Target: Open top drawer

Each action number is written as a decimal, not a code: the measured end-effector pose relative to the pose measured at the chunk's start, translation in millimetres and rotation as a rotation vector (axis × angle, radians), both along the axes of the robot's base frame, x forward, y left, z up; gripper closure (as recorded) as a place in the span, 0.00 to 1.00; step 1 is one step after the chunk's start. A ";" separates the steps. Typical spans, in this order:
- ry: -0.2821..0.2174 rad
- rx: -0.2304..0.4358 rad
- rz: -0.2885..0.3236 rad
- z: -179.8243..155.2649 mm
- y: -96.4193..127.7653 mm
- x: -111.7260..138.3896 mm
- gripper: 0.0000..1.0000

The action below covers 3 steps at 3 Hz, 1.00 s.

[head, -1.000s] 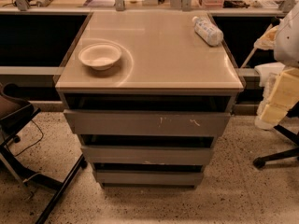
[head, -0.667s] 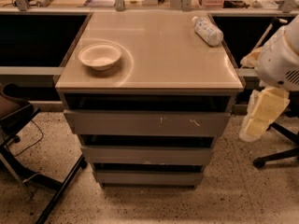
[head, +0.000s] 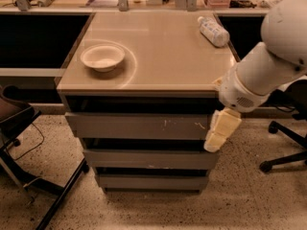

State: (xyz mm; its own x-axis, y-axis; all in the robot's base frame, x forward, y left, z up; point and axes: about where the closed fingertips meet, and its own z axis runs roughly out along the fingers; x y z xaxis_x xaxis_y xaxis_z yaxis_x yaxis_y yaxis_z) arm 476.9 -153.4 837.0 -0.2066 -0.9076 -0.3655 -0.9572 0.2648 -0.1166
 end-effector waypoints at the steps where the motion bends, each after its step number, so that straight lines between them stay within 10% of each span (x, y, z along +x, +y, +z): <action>1: -0.002 0.062 -0.026 -14.8 12.8 29.1 0.00; 3: -0.006 0.074 -0.038 -24.8 16.9 29.2 0.00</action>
Offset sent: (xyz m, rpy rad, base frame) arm 0.0260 0.0115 -0.0135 0.0558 -0.0010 -0.0230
